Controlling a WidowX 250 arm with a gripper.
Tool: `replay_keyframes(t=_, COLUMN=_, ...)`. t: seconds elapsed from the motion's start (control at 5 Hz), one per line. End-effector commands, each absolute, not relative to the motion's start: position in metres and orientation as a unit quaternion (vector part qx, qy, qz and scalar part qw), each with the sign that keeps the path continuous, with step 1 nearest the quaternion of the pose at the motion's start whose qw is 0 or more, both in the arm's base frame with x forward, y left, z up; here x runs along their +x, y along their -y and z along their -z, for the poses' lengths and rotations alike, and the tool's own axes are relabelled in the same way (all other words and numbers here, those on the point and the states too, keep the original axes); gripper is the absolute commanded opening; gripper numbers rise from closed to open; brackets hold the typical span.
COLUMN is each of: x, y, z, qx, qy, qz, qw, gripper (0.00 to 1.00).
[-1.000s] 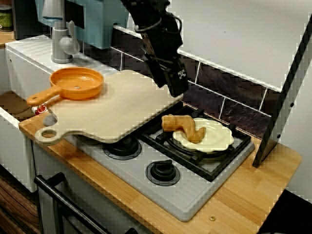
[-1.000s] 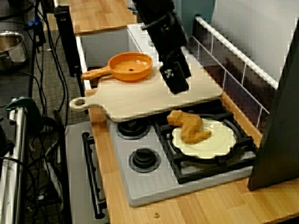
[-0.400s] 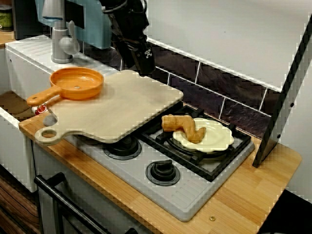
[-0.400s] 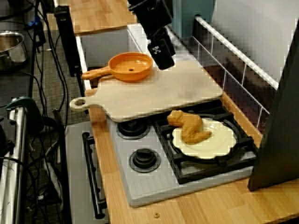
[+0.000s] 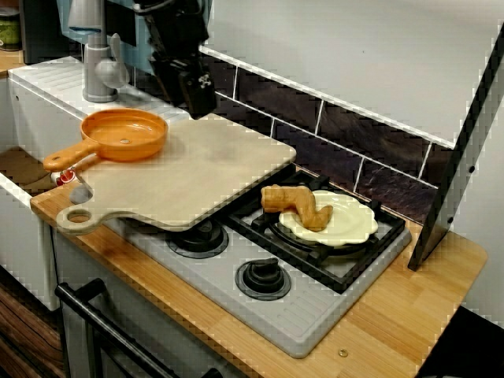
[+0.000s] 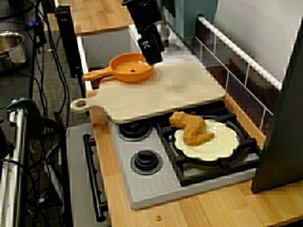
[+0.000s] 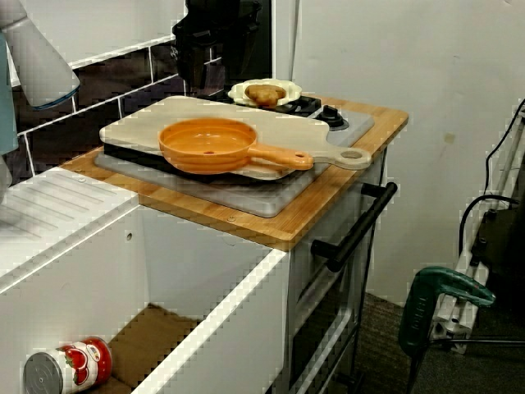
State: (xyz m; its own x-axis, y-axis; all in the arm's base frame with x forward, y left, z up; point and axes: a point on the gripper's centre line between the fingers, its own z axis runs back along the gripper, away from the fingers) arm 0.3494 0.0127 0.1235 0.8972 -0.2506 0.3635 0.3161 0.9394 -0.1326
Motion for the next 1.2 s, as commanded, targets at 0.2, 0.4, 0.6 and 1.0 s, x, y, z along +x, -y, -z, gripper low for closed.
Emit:
replay_keyframes(t=0.2, x=0.342, y=-0.033, z=-0.168, qx=-0.05, qy=0.186, qz=0.121, qw=0.974, gripper=1.0)
replay_keyframes(t=0.4, x=0.34, y=-0.029, z=-0.161, qx=-0.024, qy=0.179, qz=0.124, qw=0.976, gripper=1.0)
replay_keyframes(t=0.6, x=0.336, y=-0.023, z=-0.155, qx=-0.012, qy=0.165, qz=0.122, qw=0.979, gripper=1.0)
replay_keyframes(t=1.0, x=0.327, y=-0.022, z=-0.141, qx=0.002, qy=0.128, qz=0.064, qw=0.99, gripper=1.0)
